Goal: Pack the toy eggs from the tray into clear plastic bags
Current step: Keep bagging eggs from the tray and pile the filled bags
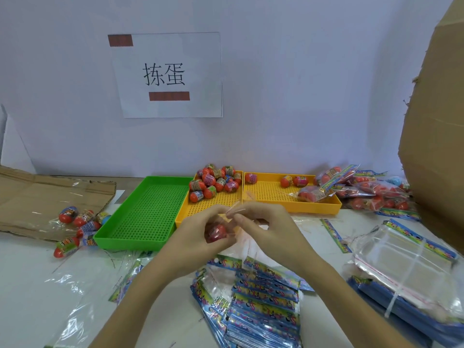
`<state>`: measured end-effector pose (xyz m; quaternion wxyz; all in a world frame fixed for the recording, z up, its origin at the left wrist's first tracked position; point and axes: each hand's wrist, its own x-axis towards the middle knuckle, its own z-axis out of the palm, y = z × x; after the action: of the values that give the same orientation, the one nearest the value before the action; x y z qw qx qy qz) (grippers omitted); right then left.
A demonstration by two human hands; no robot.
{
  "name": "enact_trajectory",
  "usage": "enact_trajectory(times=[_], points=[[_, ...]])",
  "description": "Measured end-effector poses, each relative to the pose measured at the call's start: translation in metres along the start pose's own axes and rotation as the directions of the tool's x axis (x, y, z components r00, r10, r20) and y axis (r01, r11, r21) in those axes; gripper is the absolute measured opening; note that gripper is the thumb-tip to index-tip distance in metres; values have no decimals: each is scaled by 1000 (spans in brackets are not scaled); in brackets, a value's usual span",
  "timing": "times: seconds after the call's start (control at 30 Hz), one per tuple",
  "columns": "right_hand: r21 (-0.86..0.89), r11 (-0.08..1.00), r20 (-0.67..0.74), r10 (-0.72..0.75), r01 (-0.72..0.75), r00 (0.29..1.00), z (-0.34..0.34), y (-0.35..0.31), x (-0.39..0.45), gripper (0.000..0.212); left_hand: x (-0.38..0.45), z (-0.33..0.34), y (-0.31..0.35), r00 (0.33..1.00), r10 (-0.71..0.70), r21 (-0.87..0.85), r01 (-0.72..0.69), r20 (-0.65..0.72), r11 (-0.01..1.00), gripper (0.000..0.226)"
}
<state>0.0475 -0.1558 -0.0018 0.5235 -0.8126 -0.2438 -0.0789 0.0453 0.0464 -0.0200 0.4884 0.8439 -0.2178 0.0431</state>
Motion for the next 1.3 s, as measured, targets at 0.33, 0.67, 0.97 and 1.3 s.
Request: enact_trajectory(times=[0.33, 0.67, 0.97, 1.3], points=[[-40, 988, -357, 127, -151, 925, -11, 33, 44, 25, 4, -7, -6, 853, -329, -501, 94, -405, 861, 35], [-543, 802, -74, 250, -249, 965, -16, 89, 146, 66, 3, -9, -9, 853, -409, -586, 159, -323, 795, 51], [-615, 728, -204, 225, -304, 953, -11, 108, 152, 26, 4, -4, -6, 897, -361, -539, 177, -256, 823, 50], [-57, 998, -440, 9, -38, 898, -22, 39, 76, 20, 5, 4, -4, 925, -297, -475, 158, -235, 866, 29]])
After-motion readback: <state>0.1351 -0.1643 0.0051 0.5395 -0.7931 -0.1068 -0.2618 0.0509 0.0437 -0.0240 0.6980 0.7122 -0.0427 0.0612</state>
